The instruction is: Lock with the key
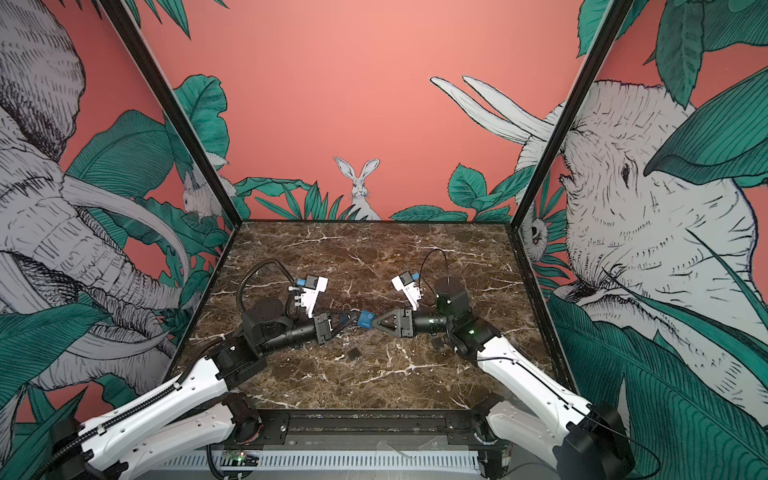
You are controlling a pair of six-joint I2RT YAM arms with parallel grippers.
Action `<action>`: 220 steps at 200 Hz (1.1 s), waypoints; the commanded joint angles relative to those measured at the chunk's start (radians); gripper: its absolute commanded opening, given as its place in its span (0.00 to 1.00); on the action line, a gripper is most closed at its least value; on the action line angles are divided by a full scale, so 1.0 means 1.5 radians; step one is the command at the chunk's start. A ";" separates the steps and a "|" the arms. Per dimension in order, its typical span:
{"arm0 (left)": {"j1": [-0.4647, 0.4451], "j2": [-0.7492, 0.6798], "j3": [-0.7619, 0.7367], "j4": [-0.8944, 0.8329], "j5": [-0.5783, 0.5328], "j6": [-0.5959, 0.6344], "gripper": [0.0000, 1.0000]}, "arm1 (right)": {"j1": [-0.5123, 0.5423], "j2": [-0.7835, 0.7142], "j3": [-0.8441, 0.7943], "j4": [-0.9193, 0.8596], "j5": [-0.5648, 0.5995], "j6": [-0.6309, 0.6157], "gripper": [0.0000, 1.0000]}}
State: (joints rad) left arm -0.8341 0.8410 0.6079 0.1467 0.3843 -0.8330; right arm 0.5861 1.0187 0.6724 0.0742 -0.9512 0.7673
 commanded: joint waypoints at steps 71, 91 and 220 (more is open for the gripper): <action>0.008 -0.011 -0.011 0.052 -0.008 -0.021 0.00 | 0.000 0.007 -0.004 0.059 -0.010 0.013 0.15; 0.009 -0.016 -0.014 0.057 -0.009 -0.025 0.00 | 0.000 0.008 -0.006 0.056 -0.005 0.011 0.09; 0.022 -0.050 -0.018 0.057 -0.018 -0.039 0.00 | -0.002 -0.012 -0.008 0.007 0.020 -0.017 0.21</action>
State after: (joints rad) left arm -0.8085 0.8032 0.5823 0.1780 0.3698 -0.8856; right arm 0.5854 1.0195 0.6605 0.1066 -0.9344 0.7769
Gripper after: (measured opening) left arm 0.095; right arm 0.139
